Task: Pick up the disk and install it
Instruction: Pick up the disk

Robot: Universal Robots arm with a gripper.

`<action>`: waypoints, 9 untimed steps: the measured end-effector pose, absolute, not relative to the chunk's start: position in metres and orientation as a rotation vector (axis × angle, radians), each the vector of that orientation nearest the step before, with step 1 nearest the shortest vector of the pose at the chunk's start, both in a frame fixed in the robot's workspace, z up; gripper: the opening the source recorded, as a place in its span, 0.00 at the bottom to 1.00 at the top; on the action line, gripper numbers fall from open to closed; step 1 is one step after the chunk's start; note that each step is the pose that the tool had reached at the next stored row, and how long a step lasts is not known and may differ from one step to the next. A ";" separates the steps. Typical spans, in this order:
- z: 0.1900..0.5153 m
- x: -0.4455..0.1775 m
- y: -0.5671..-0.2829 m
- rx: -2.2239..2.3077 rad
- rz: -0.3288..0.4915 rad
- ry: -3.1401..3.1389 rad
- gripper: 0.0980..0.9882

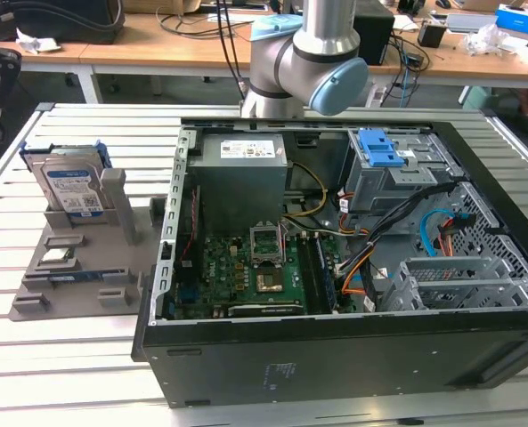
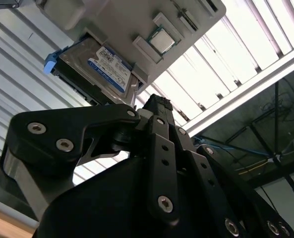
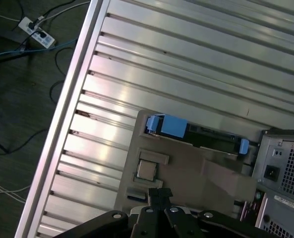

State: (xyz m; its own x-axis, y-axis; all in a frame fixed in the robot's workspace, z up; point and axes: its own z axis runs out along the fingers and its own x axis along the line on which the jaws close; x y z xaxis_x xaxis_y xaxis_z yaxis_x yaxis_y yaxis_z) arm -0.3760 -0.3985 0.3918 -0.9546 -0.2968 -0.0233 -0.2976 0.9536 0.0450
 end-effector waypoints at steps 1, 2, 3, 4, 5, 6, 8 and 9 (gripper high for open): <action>0.392 -0.376 -0.398 -0.477 0.075 3.088 0.01; 0.392 -0.376 -0.398 -0.483 0.075 3.087 0.01; 0.392 -0.376 -0.398 -0.491 0.075 3.086 0.01; 0.392 -0.376 -0.398 -0.496 0.075 3.085 0.01; 0.392 -0.376 -0.398 -0.501 0.075 3.084 0.01; 0.392 -0.376 -0.398 -0.510 0.075 3.083 0.01; 0.392 -0.376 -0.398 -0.522 0.075 3.081 0.01; 0.392 -0.376 -0.398 -0.532 0.076 3.080 0.01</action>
